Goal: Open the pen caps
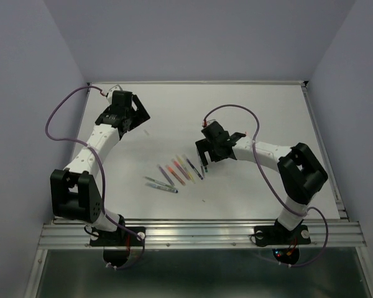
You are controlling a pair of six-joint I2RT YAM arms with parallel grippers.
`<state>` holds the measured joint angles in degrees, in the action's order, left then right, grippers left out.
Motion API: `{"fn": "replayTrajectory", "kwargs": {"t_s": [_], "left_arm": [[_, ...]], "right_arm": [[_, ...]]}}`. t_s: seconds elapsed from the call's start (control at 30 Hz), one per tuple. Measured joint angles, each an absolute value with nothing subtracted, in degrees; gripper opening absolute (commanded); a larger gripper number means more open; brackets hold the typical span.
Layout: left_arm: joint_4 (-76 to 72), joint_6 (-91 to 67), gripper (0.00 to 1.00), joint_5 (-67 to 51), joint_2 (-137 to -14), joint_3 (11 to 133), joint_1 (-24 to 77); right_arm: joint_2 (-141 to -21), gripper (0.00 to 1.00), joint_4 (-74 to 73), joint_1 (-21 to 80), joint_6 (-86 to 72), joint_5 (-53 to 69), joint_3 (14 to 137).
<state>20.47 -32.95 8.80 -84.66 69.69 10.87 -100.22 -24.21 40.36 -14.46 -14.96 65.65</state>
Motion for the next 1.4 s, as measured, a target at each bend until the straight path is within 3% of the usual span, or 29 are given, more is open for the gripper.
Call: {"fn": "replayTrajectory", "kwargs": {"t_s": [0.73, 0.83, 0.87, 0.9, 1.0, 1.27, 1.33, 1.4], "left_arm": [[20.1, -33.0, 0.99, 8.9, -84.7, 69.1, 10.9], [19.9, -33.0, 0.99, 8.9, -84.7, 69.1, 10.9], [19.9, -33.0, 0.99, 8.9, -84.7, 69.1, 10.9], [19.9, -33.0, 0.99, 8.9, -84.7, 69.1, 10.9], [19.9, -33.0, 0.99, 8.9, -84.7, 69.1, 10.9], [19.9, -33.0, 0.99, 8.9, -84.7, 69.1, 10.9], [19.9, -33.0, 0.99, 8.8, -84.7, 69.1, 10.9], [19.9, -33.0, 0.99, 8.7, -84.7, 69.1, 10.9]], "right_arm": [[-106.2, 0.97, -24.1, 41.7, -16.1, -15.8, 68.4], [-106.7, 0.86, -24.2, 41.7, -16.6, -15.8, 68.9], [-106.8, 0.76, -24.2, 41.7, -16.9, -15.7, 69.1], [-107.0, 0.76, -24.2, 41.7, -17.0, -15.7, 69.3], [-107.7, 0.59, -24.0, 41.7, -17.8, -15.4, 70.0], [-108.4, 0.34, -23.1, 42.0, -19.3, -13.8, 70.4], [-108.4, 0.22, -22.9, 42.0, -19.4, -13.6, 70.3], [-108.4, 0.17, -22.3, 42.0, -19.5, -13.5, 70.0]]}}
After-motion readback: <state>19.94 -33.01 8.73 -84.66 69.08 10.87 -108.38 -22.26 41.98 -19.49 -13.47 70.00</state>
